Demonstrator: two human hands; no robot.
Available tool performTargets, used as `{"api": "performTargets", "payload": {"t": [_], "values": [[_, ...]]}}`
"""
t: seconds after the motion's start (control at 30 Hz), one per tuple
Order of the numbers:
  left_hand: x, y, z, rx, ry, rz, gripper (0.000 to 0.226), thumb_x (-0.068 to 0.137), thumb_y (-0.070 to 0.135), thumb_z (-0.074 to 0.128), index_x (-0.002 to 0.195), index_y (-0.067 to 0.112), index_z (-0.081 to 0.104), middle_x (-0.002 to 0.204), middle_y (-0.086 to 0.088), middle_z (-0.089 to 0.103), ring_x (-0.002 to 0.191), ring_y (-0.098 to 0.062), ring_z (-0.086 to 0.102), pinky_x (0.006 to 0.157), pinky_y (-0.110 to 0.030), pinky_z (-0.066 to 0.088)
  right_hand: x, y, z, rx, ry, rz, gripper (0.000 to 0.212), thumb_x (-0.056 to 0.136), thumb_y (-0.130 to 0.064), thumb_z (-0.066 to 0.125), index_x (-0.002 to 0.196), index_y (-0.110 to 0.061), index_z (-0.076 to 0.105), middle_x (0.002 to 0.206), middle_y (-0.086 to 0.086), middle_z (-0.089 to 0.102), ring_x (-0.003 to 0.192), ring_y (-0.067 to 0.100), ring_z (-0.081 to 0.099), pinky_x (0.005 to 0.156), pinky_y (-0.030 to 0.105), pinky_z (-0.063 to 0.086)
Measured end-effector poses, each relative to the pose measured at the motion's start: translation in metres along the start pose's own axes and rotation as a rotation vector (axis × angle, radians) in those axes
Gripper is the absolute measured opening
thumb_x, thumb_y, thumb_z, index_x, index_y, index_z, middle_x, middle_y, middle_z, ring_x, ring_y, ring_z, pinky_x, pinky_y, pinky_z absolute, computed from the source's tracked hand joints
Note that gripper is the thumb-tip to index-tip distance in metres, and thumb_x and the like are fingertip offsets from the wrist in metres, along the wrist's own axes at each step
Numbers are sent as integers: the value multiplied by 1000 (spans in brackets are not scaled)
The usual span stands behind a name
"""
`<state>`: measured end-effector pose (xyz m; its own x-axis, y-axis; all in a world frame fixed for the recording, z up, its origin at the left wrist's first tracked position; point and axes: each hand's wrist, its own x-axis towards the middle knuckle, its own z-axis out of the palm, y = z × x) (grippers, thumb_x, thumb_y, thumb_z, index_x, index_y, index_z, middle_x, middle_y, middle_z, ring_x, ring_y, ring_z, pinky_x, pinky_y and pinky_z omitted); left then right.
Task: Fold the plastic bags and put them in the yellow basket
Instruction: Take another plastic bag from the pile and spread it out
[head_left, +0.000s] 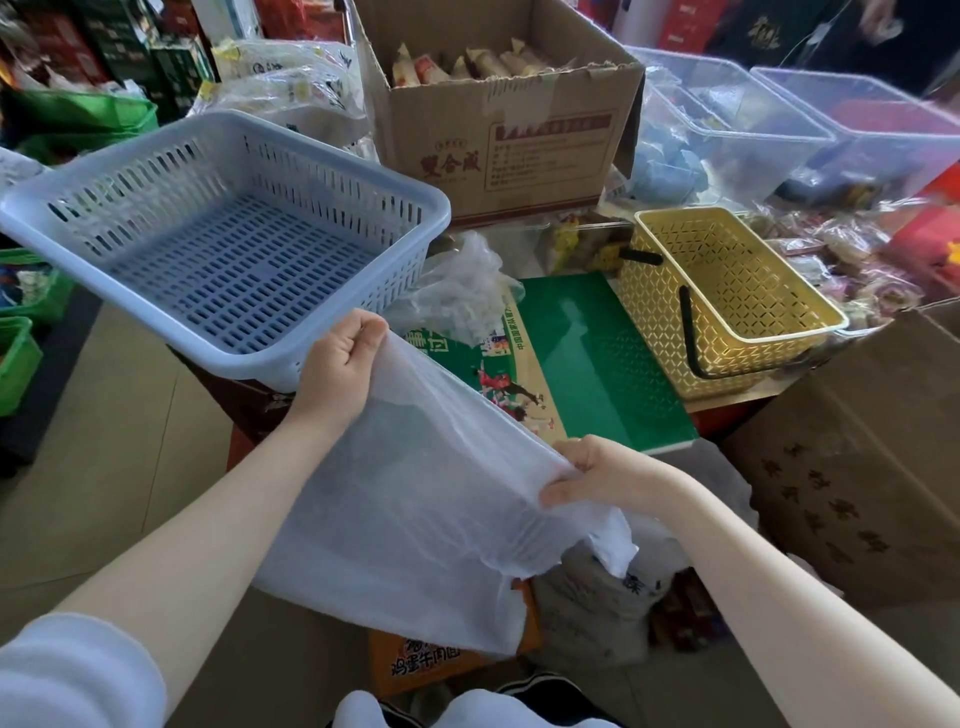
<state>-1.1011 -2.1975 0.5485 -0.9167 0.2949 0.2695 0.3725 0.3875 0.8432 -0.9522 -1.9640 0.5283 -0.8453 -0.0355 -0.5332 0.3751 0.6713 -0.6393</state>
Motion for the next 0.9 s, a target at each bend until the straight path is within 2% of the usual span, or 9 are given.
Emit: {"api": "performTargets", "payload": {"t": [0.07, 0.17, 0.33, 0.43, 0.5, 0.6, 0.67, 0.8, 0.9], "values": [[-3, 1, 2, -45, -89, -8, 22, 98, 22, 41, 81, 19, 54, 77, 10, 52, 71, 10, 47, 65, 0, 33, 1, -10, -3, 88, 41, -46, 38, 78, -39, 72, 111, -21, 66, 139, -13, 41, 122, 5, 41, 105, 29, 32], [-7, 13, 8, -111, -195, 43, 24, 97, 21, 43, 76, 24, 54, 73, 8, 52, 68, 9, 48, 66, -4, 36, 2, -38, -8, 304, 138, -220, 17, 84, -26, 67, 100, -30, 65, 145, -12, 34, 129, 2, 32, 104, 25, 24], [-11, 34, 17, -106, -163, 147, 24, 96, 20, 47, 73, 23, 54, 63, 15, 55, 63, 1, 50, 62, -8, 36, 20, -68, 7, 326, 387, -364, 15, 77, -20, 75, 86, -26, 64, 119, -10, 54, 114, 6, 49, 98, 25, 35], [-11, 37, 16, -46, -107, 141, 25, 96, 24, 46, 78, 12, 58, 70, -11, 60, 67, -15, 51, 59, -13, 37, 28, -73, 16, 228, 645, -334, 22, 74, -24, 77, 89, -22, 62, 95, -11, 51, 92, 11, 48, 82, 22, 37], [-10, 37, 14, -33, -62, 86, 28, 96, 26, 45, 81, 7, 59, 72, -15, 59, 64, -11, 50, 58, -12, 37, 30, -74, 19, 114, 764, -291, 23, 75, -28, 76, 91, -17, 64, 92, -8, 51, 89, 14, 47, 76, 27, 38], [-9, 35, 12, -21, -45, 32, 26, 96, 27, 45, 83, 10, 59, 73, -5, 58, 63, 0, 49, 58, -10, 37, 27, -77, 20, 174, 695, -306, 12, 79, -22, 72, 76, -18, 62, 73, -11, 50, 74, 13, 47, 67, 27, 37], [-9, 32, 11, 43, -30, 80, 25, 96, 26, 47, 85, 8, 61, 73, -9, 61, 67, -10, 54, 58, -15, 39, 23, -78, 17, 361, 559, -299, 16, 82, -16, 69, 71, -18, 58, 67, -7, 52, 64, 10, 45, 62, 25, 36], [-13, 23, 12, 139, 26, 215, 22, 94, 21, 51, 88, 4, 64, 71, -14, 65, 66, -26, 60, 60, -23, 40, 19, -78, 12, 675, 353, -306, 16, 83, -5, 67, 82, -19, 60, 71, -1, 62, 57, 7, 53, 53, 17, 39], [-15, 18, 16, 164, 46, 253, 20, 93, 20, 53, 87, 5, 64, 67, -11, 65, 62, -26, 60, 58, -21, 39, 22, -81, 11, 852, 227, -317, 25, 75, -5, 74, 95, -18, 65, 76, -2, 68, 66, 11, 60, 66, 23, 47]]}}
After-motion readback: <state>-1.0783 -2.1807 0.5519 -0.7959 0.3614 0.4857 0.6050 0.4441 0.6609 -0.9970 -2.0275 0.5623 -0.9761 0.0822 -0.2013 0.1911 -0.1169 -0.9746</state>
